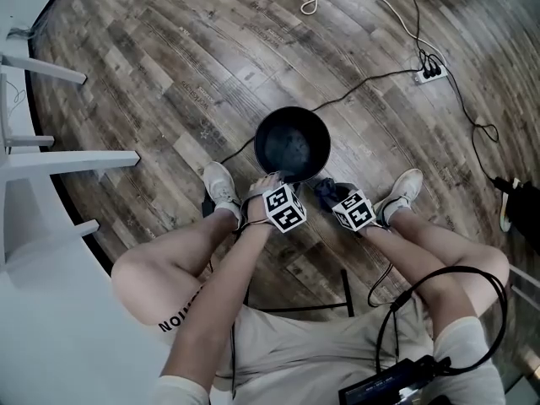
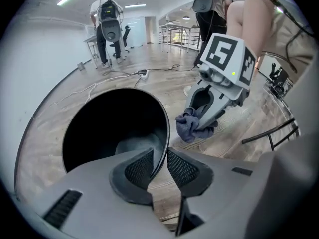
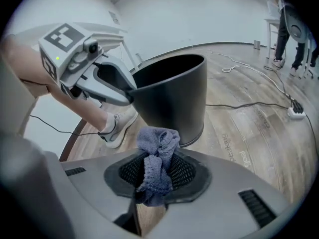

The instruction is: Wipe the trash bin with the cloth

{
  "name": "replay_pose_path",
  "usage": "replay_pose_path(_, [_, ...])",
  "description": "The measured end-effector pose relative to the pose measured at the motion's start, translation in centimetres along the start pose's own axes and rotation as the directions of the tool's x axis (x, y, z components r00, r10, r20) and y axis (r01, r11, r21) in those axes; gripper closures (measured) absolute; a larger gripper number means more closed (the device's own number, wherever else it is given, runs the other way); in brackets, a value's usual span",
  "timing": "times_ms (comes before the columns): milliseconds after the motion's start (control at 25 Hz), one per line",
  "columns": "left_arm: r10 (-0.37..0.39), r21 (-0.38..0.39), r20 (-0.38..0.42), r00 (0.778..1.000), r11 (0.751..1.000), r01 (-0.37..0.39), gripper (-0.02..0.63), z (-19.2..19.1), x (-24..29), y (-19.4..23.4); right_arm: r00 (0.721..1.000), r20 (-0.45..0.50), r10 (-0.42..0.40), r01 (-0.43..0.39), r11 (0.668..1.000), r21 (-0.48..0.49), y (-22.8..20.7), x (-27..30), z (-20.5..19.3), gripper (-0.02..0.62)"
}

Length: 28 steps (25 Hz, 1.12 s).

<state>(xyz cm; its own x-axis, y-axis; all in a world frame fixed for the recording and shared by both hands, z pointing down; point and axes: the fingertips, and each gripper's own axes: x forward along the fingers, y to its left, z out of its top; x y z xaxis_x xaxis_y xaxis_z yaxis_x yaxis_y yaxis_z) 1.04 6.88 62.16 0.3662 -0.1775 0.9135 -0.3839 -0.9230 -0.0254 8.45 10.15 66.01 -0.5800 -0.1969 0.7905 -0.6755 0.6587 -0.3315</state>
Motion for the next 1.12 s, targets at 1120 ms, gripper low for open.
replay_pose_path(1120, [-0.023,0.194,0.042,0.999,0.981,0.015,0.500,-0.6,-0.5,0.1,0.994,0.107,0.025,-0.030,0.998,0.049,2.0,-2.2,6.0,0.492])
